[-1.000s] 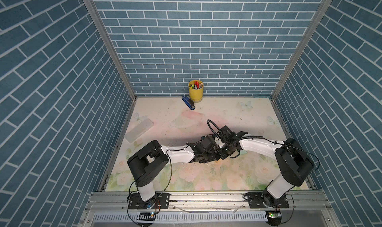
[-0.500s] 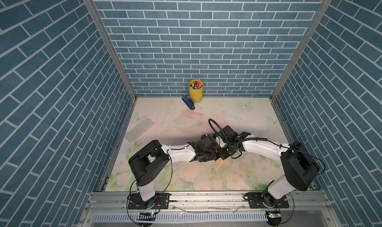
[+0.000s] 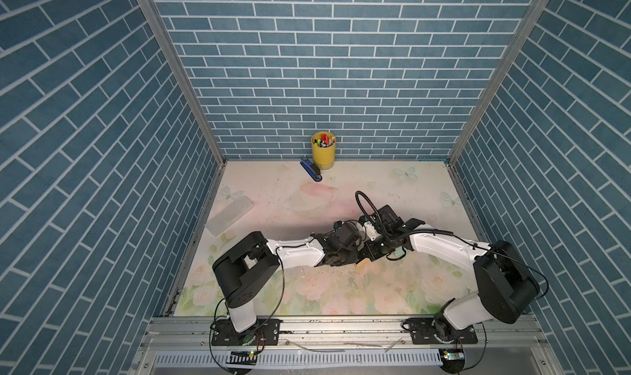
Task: Take the rings out of the lift-off lid box
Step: Take out the ring from the jewelry box.
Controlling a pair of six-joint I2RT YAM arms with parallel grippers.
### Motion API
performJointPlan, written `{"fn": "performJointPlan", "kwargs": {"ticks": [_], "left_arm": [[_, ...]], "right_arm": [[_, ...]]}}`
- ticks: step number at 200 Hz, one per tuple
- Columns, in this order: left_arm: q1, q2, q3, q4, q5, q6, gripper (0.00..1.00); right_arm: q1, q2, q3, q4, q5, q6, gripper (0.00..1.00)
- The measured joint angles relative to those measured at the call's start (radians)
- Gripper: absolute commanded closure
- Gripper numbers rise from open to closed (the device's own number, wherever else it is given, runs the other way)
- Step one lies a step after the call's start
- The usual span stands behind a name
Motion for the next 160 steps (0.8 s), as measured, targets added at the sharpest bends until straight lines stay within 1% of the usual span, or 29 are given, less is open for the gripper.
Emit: {"fn": "performJointPlan", "kwargs": {"ticks": [71, 112, 160], "left_arm": [[-0.022, 0.018, 0.049, -0.069, -0.049, 0.032, 0.70], [-0.050, 0.048, 0.111, -0.137, -0.096, 0.056, 0.70], [-0.071, 0.066, 0.117, -0.157, -0.117, 0.061, 0.71]], "right_arm": [[-0.011, -0.010, -0.066, 0.119, -0.008, 0.058, 0.99], [-0.012, -0.040, -0.134, 0.192, -0.007, 0.106, 0.99], [-0.014, -0.067, -0.179, 0.237, 0.006, 0.146, 0.99]]}}
